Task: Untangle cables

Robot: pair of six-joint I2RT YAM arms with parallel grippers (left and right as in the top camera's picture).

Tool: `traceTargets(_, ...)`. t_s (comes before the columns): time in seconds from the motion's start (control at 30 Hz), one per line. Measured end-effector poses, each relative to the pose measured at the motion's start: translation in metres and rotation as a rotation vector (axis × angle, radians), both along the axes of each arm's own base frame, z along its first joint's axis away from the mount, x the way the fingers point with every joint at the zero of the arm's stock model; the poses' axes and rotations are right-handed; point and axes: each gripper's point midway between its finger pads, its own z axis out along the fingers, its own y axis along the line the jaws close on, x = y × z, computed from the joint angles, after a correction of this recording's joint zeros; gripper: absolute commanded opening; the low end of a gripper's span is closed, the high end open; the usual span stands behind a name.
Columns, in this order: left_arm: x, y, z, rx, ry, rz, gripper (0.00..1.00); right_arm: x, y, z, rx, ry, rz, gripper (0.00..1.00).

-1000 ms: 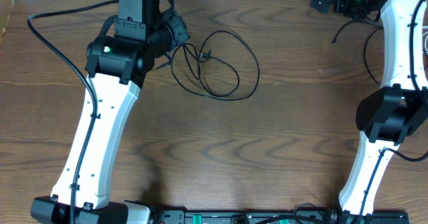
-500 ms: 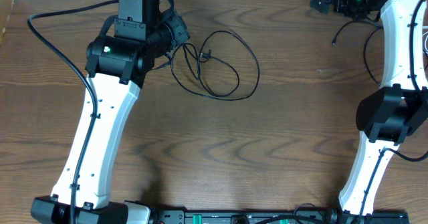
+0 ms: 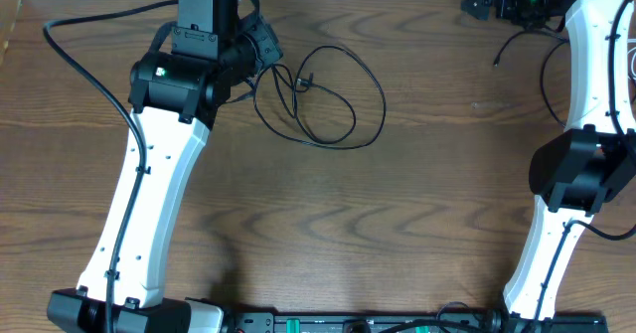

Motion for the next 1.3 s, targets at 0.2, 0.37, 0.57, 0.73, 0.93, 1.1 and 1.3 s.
traceTargets(0.2, 0.0, 0.0, 0.0, 0.0, 0.0, 0.0, 0.08, 0.0, 0.0, 0.0, 0.0, 0.0, 0.0, 0.99)
traceTargets(0.37, 0.0, 0.0, 0.0, 0.0, 0.001, 0.0, 0.08, 0.0, 0.0, 0.0, 0.0, 0.0, 0.0, 0.99)
traceTargets(0.57, -0.003, 0.001, -0.004, 0.005, 0.021, 0.0, 0.08, 0.0, 0.0, 0.0, 0.0, 0.0, 0.0, 0.99)
traceTargets(0.73, -0.002, 0.0, -0.015, 0.013, 0.053, 0.0, 0.08, 0.0, 0.0, 0.0, 0.0, 0.0, 0.0, 0.99)
traceTargets(0.93, -0.001, 0.0, -0.02, 0.017, 0.069, 0.0, 0.08, 0.0, 0.0, 0.0, 0.0, 0.0, 0.0, 0.99)
traceTargets(1.1, -0.001, 0.0, -0.02, 0.017, 0.069, 0.0, 0.08, 0.0, 0.0, 0.0, 0.0, 0.001, 0.0, 0.99)
traceTargets(1.3, -0.001, 0.0, -0.02, 0.017, 0.069, 0.0, 0.08, -0.001, 0.0, 0.0, 0.0, 0.003, 0.0, 0.99)
